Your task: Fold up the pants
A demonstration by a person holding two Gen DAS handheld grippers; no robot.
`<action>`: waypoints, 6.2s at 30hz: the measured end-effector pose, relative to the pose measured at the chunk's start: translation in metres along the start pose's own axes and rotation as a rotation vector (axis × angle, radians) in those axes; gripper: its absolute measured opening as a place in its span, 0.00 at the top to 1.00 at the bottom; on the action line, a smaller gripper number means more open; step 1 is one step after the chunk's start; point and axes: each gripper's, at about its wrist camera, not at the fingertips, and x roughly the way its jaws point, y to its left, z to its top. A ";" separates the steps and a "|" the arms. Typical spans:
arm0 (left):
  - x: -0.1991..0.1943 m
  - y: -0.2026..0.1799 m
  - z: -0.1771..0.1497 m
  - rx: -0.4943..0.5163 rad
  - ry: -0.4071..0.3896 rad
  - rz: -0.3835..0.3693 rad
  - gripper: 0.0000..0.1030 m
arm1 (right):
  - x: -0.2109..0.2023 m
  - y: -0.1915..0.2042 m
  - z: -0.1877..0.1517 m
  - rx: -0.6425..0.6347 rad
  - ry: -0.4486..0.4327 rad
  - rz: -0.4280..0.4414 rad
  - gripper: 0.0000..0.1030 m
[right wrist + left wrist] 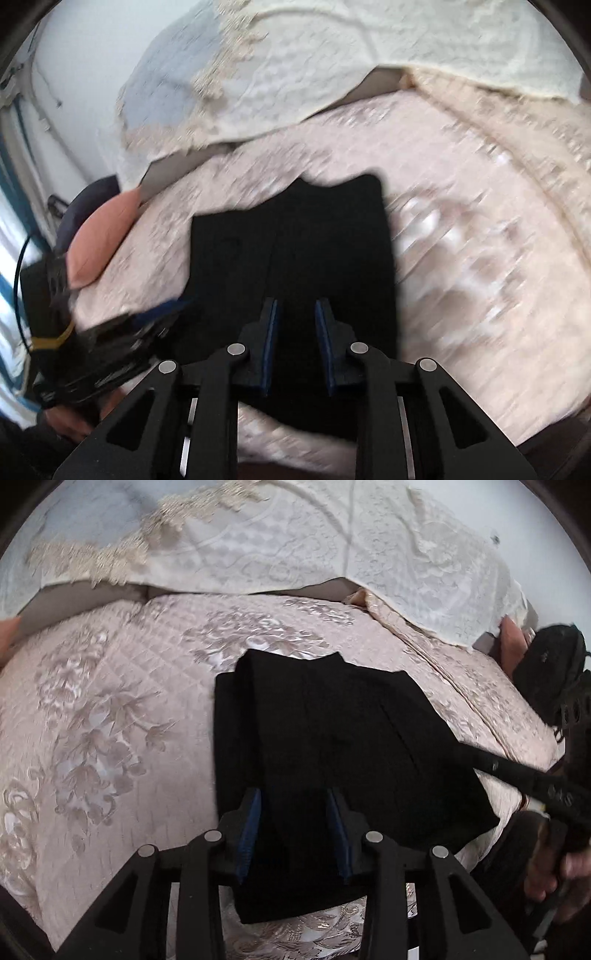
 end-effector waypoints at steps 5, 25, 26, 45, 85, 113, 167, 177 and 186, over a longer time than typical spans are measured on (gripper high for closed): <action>-0.001 -0.009 0.035 0.022 -0.066 -0.009 0.62 | 0.011 -0.017 0.033 -0.008 -0.028 -0.060 0.78; 0.041 -0.005 0.058 0.042 -0.065 0.051 0.61 | 0.033 -0.024 0.046 -0.062 0.021 -0.148 0.77; 0.036 -0.005 0.056 0.043 -0.070 0.060 0.61 | 0.025 -0.018 0.042 -0.077 0.011 -0.140 0.77; -0.008 -0.021 -0.004 0.095 -0.015 0.066 0.61 | 0.002 0.027 -0.037 -0.217 0.089 -0.146 0.71; -0.026 0.002 -0.032 0.010 -0.009 -0.033 0.45 | -0.021 0.013 -0.057 -0.100 0.115 -0.182 0.41; -0.008 0.030 0.010 -0.086 -0.006 -0.058 0.46 | -0.019 -0.006 -0.008 -0.024 0.039 -0.094 0.41; 0.030 0.043 0.015 -0.223 0.022 -0.201 0.57 | 0.029 -0.036 0.003 0.108 0.119 0.086 0.76; 0.010 0.031 0.026 -0.148 -0.004 -0.177 0.76 | 0.017 -0.022 0.011 0.069 0.086 0.071 0.84; -0.009 0.019 0.041 -0.066 -0.043 -0.169 0.78 | 0.002 0.010 0.028 -0.015 0.042 0.094 0.87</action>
